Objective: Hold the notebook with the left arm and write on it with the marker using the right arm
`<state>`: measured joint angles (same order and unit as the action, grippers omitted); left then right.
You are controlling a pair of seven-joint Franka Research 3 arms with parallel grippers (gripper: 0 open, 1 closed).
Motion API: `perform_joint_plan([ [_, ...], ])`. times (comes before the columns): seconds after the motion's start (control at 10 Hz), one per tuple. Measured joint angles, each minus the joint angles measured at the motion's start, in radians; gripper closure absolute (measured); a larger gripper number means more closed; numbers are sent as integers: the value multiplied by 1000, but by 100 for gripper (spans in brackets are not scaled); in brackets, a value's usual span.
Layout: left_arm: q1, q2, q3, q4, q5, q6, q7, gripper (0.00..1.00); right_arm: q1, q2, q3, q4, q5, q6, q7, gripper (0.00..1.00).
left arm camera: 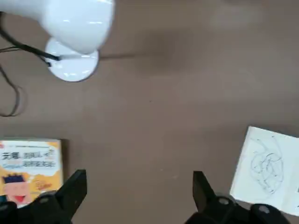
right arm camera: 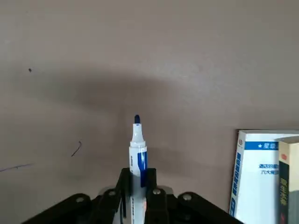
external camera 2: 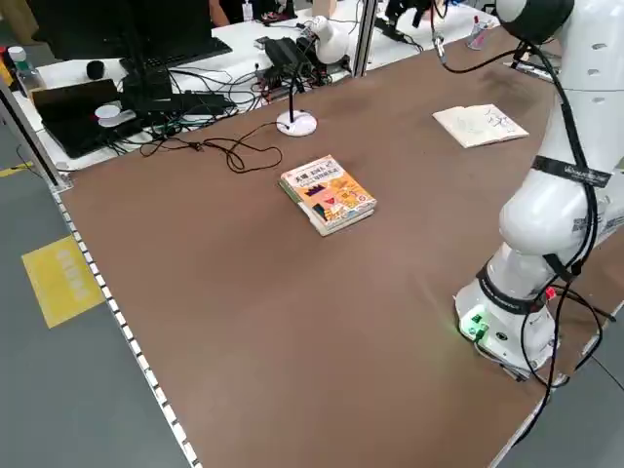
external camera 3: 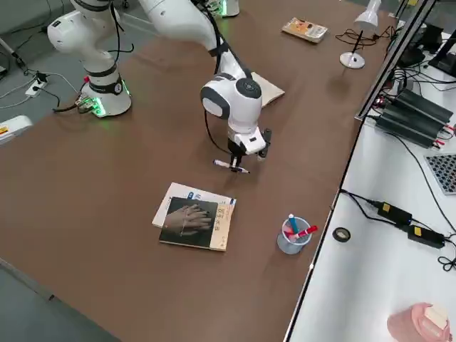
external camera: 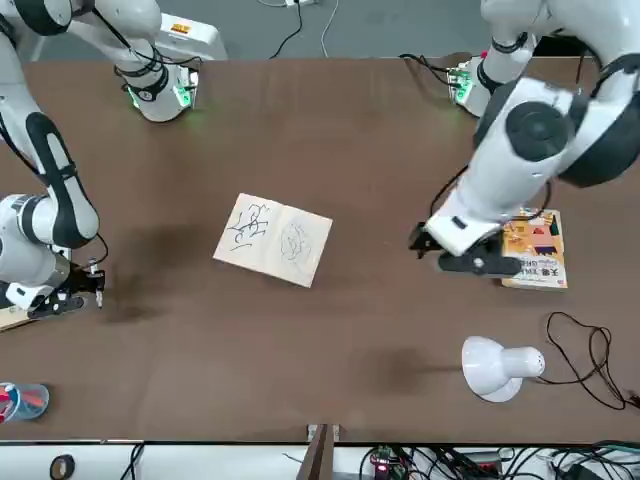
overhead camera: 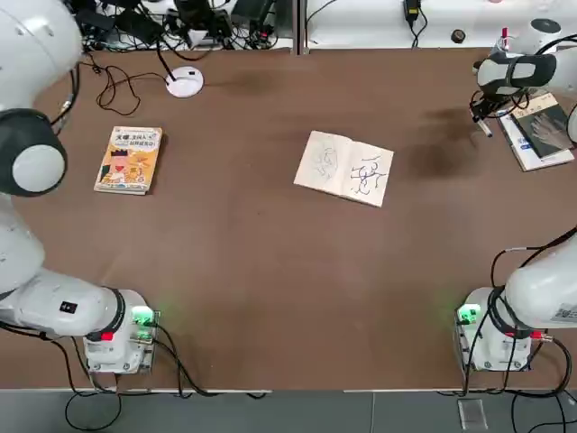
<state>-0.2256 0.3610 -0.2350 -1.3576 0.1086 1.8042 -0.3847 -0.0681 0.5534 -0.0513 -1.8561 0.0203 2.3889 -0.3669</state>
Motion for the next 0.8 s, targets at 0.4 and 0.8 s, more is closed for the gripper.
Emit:
perform_joint_plan([
  [0.4, 131, -74, 1, 0, -35, -90, 156, 0, 0, 3, 1, 1, 0, 2, 5, 83],
  [0.8, 254, -123, 4, -1, -60, -156, 266, 0, 0, 3, 1, 1, 0, 2, 16, 81],
])
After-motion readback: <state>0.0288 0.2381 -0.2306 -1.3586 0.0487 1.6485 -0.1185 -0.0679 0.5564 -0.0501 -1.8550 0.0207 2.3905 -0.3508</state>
